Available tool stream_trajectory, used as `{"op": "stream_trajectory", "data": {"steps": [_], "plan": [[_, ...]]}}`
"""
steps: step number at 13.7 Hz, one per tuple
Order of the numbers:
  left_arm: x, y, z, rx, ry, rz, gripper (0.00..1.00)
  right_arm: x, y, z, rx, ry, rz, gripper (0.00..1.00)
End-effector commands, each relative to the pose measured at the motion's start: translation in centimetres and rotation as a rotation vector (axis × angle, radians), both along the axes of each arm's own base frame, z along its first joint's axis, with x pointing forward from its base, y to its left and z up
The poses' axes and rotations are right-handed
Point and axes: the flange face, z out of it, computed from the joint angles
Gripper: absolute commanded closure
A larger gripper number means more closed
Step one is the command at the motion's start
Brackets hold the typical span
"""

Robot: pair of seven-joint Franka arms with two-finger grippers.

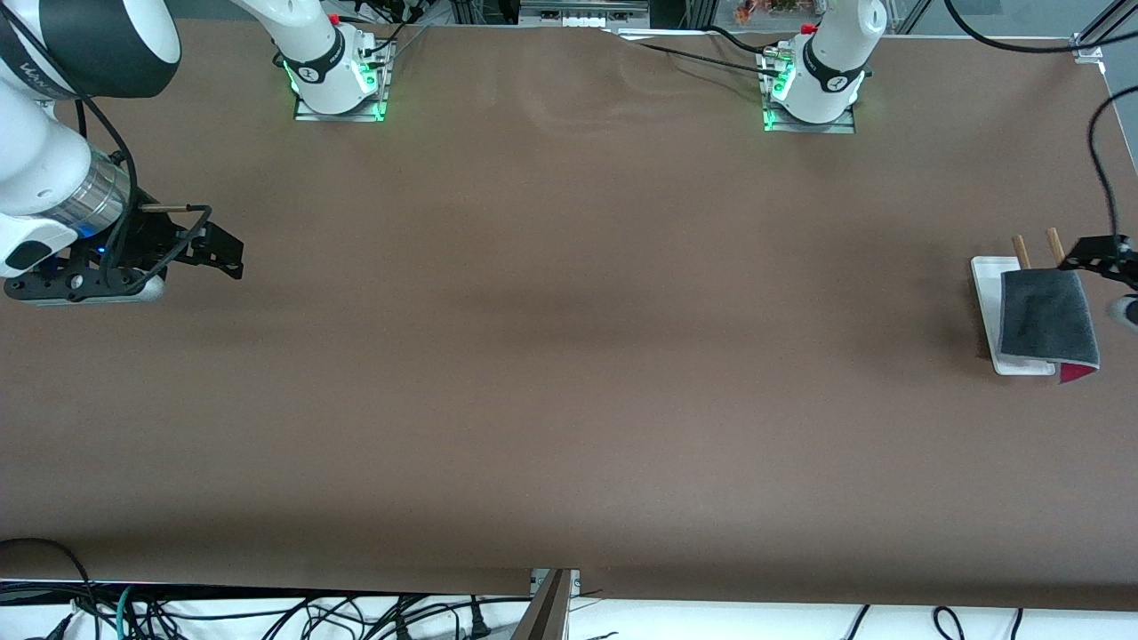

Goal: Pass towel and hang on rack

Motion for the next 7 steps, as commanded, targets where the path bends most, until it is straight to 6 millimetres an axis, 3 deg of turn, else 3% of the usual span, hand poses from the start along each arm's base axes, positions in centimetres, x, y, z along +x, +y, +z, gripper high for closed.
{"op": "stream_trajectory", "data": {"steps": [1,3,4,5,7], "plan": [[-0.8,-5.7,2.8,-0.015,-0.022,0.106,0.00,-0.7,2.4,2.0,-0.009,-0.021,0.042,0.00],[-0.9,-9.0,3.7,-0.031,-0.048,0.180,0.00,-0.1,1.6,1.5,-0.009,-0.025,-0.012,0.00],[-1.2,-11.7,4.4,-0.019,-0.068,0.219,0.00,0.1,1.0,1.4,-0.010,-0.025,-0.015,0.00],[-2.2,-14.4,4.7,0.005,-0.080,0.277,0.00,0.6,0.8,0.9,-0.015,-0.037,-0.012,0.00],[-4.8,-17.7,5.5,0.030,-0.161,0.404,0.00,1.2,1.2,0.4,-0.024,-0.059,-0.019,0.00]]}}
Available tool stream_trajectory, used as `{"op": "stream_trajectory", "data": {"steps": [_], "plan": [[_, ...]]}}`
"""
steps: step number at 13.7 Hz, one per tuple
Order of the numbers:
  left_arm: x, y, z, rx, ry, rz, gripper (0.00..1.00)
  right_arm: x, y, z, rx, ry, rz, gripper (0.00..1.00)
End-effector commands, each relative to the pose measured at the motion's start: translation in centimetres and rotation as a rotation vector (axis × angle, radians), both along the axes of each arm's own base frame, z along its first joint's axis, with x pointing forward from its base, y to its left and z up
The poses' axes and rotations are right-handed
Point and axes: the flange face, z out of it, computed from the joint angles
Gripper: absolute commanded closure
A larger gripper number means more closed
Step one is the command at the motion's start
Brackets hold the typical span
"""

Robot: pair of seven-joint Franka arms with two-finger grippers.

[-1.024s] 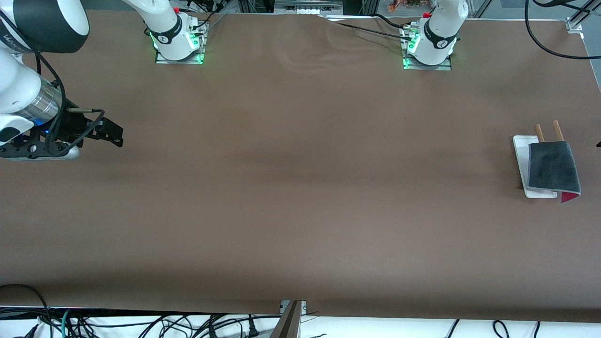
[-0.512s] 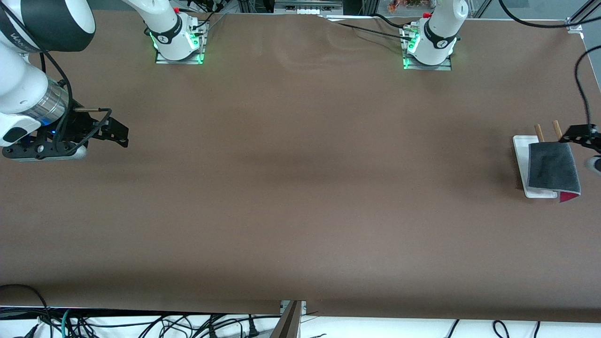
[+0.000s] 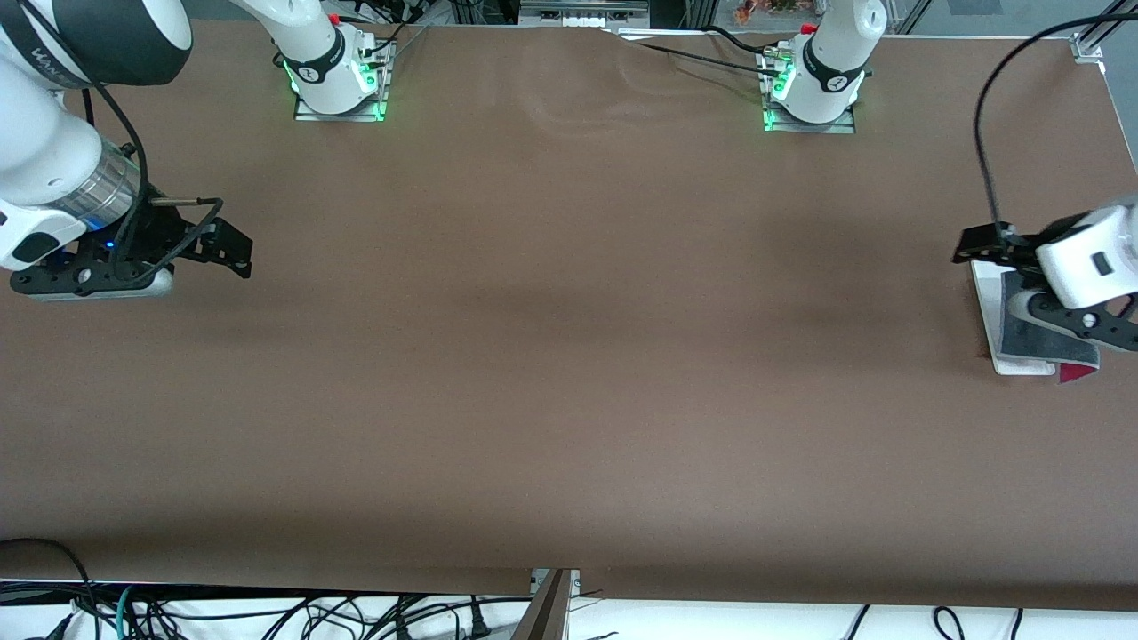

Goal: Pass towel and hang on rack

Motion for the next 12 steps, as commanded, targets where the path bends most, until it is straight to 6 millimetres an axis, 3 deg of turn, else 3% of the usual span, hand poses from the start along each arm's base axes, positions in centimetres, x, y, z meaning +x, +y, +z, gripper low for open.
{"op": "stream_trajectory", "data": {"steps": [1,5,12], "plan": [[-4.7,-3.4,1.1,0.021,-0.109,0.123,0.00,0.9,0.4,-0.4,-0.026,-0.019,-0.003,0.00],[-8.1,-2.0,2.4,0.016,-0.219,0.163,0.00,0.7,-0.4,0.3,-0.046,-0.032,-0.009,0.00],[-8.4,-1.2,2.4,0.022,-0.219,0.199,0.00,0.1,-0.3,1.3,-0.032,-0.036,-0.011,0.00]]}}
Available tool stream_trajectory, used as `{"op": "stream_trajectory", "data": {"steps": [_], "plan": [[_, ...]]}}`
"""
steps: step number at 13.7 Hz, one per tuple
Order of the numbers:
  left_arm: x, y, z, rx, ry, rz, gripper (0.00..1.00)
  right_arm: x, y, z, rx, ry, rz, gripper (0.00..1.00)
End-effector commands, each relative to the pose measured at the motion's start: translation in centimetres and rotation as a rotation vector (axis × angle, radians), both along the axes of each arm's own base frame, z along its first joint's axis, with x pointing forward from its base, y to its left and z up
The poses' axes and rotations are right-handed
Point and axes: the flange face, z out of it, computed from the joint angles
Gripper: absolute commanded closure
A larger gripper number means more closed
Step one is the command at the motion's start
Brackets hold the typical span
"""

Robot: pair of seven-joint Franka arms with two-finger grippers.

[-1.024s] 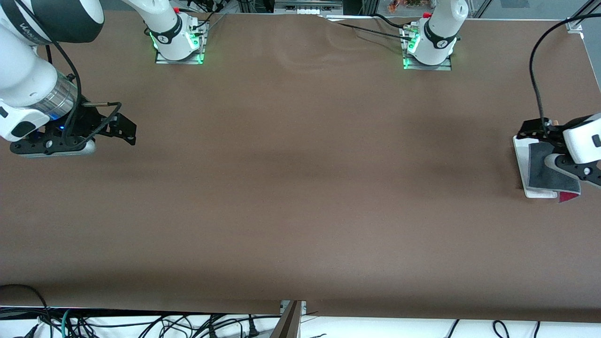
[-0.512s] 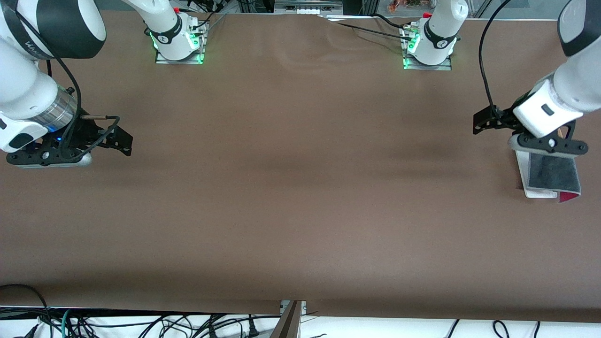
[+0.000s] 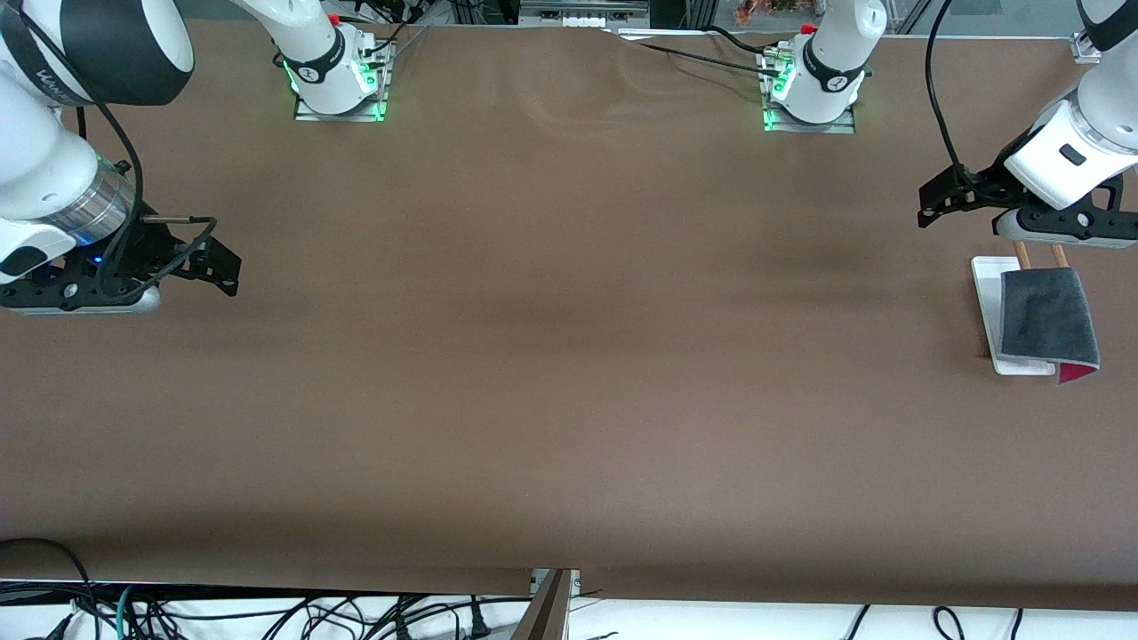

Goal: Pass towel and hang on rack

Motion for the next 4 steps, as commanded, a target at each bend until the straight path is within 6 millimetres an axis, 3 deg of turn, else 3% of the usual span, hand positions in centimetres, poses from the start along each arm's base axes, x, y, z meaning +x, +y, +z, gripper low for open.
{"op": "stream_trajectory", "data": {"steps": [1,4], "plan": [[0.04,0.88,-0.56,0.003,-0.005,0.032,0.00,-0.61,0.05,1.25,0.001,-0.003,-0.004,0.00],[0.23,0.95,-0.68,0.002,-0.003,0.033,0.00,-1.16,-0.35,0.76,-0.007,0.047,-0.015,0.00]]}}
